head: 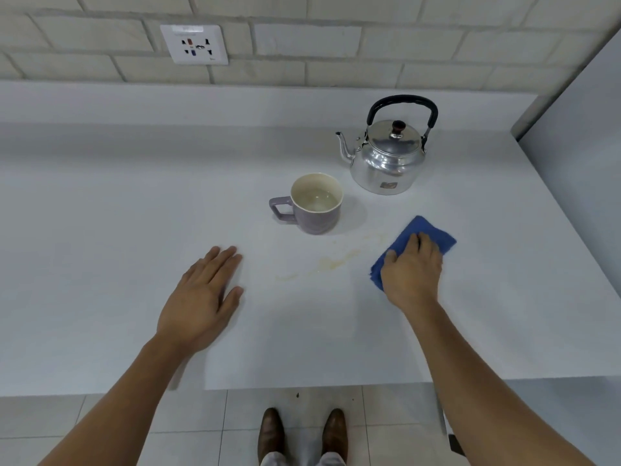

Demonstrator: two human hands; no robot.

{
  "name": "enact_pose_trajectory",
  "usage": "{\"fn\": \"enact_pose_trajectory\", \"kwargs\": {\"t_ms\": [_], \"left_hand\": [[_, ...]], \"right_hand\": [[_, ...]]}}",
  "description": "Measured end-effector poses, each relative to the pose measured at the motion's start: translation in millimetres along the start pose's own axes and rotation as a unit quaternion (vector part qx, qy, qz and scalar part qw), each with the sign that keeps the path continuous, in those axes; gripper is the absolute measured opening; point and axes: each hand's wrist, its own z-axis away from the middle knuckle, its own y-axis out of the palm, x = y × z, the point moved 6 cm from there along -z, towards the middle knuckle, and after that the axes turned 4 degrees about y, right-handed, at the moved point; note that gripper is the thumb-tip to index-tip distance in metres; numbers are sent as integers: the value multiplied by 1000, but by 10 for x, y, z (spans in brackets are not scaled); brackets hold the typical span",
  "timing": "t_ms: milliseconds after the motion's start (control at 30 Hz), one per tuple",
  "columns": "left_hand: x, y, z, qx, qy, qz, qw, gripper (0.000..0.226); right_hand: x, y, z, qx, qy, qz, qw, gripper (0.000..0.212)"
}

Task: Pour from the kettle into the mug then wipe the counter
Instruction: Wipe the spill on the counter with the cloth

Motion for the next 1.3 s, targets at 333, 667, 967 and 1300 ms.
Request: {"fn": "enact_pose_trajectory", "kwargs": {"t_ms": [333,667,967,1300], "left_hand": [[22,35,-10,6,13,-11,1000,66],[3,20,1,15,18,-20,1000,77],[-5,23,7,31,30,-26,999,92],[-16,10,12,37,37,-23,998,106]], "right_hand": [[387,282,550,85,-284,-7,955,58],[-187,55,106,71,-205,-90,972,49],[505,376,647,82,-354,7,932,54],[92,266,545,71,-308,-79,945,48]]}}
